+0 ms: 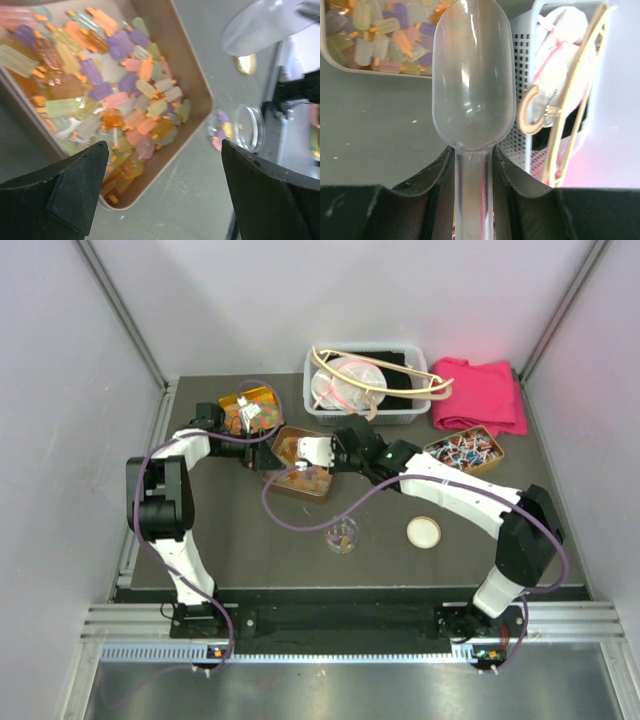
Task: Pack the candies
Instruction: Scoop the fake candies from the storage box, then place the fake candies in the packing bottle.
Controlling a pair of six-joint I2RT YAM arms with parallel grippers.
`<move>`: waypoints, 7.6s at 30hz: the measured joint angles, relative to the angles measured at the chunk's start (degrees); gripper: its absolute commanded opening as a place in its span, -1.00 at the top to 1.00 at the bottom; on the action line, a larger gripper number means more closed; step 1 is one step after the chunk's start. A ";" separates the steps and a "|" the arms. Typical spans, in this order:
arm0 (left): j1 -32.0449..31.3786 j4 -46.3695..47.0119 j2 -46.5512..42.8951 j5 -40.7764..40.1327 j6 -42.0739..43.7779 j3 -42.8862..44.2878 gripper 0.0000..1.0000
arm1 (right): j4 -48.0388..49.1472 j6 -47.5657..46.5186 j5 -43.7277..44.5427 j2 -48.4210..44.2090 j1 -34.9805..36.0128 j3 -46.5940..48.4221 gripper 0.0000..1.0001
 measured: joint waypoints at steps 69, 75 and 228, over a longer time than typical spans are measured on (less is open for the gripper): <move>-0.09 14.27 -3.61 -16.41 -8.63 -6.93 -0.33 | 6.58 -28.37 15.39 28.09 0.92 15.50 1.00; -0.13 14.62 -2.97 -14.56 -8.76 -6.93 -0.32 | 8.81 -29.97 16.81 29.64 1.31 16.33 1.00; 5.27 16.17 -3.52 -5.60 -19.58 1.51 -0.32 | -16.48 17.42 -32.44 11.17 -5.40 11.82 1.00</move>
